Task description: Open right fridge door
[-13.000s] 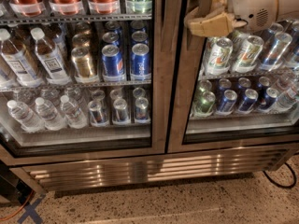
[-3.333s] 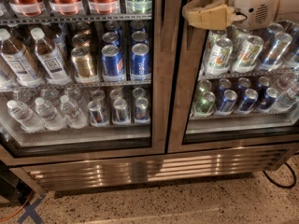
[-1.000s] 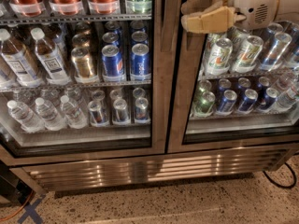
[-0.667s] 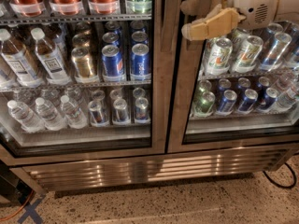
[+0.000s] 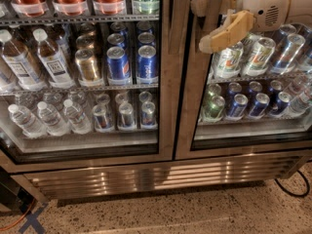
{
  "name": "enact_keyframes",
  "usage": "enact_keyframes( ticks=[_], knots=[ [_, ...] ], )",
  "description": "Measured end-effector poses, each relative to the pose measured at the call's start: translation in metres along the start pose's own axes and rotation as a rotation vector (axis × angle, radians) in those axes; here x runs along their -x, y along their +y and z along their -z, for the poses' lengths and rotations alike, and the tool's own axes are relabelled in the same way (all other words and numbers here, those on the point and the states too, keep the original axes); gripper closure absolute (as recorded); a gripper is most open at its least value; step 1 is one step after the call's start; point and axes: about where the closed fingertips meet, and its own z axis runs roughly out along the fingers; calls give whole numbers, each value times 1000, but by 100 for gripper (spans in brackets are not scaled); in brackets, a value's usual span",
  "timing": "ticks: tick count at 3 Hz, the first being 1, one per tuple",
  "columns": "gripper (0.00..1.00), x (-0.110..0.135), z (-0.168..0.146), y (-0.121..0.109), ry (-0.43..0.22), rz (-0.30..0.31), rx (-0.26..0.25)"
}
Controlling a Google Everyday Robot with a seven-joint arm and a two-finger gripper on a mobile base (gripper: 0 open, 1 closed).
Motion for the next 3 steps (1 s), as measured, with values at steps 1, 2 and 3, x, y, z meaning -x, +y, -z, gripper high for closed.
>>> enact_keyframes(
  ticks=[1,2,3],
  knots=[
    [0,1,-2,2,0,0,0],
    [0,4,-10,12,-65,-26,80],
    [0,4,-9,13,-65,-26,80]
  ],
)
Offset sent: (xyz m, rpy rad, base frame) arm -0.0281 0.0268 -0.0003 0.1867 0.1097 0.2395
